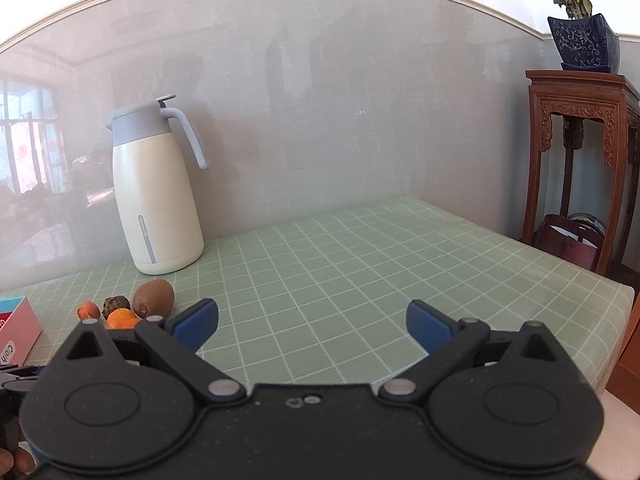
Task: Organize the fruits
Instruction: 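Close the left gripper on the brown chestnut and lift it, then carry the chestnut into the red box and open the left gripper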
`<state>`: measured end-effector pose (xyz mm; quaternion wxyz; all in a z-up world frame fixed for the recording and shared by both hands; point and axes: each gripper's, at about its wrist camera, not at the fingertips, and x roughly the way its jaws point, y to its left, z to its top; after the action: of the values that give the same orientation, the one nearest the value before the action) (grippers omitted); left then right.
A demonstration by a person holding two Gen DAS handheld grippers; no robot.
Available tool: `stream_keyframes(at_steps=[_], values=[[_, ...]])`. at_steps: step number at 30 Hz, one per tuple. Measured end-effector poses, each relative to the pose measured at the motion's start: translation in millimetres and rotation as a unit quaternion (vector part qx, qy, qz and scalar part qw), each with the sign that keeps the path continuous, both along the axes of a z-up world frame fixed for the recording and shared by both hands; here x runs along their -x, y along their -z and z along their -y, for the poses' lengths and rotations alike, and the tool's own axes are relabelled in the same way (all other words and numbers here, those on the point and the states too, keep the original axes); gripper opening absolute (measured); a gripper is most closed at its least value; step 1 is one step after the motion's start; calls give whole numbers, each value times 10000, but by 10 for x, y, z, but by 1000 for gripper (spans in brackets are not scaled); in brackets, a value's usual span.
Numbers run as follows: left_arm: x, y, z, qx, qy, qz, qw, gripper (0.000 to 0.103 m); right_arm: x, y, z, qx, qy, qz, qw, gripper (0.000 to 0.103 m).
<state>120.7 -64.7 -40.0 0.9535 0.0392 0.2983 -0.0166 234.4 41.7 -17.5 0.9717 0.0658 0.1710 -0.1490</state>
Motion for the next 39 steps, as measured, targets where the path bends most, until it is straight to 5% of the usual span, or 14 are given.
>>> stream_keyframes(at_steps=[13,28,39], values=[[236,-194,-173,-28,-127,461,9989,31,-7,-1,-66,33,-68,-13,10000,101],[593,-510,-1026,39,-893,890,9920,31,-171,19,-594,219,-596,-90,9979,101],[675,-491,-1586,-34,-1498,776,9857,31,-274,45,-1039,359,-1011,-147,9941,101]])
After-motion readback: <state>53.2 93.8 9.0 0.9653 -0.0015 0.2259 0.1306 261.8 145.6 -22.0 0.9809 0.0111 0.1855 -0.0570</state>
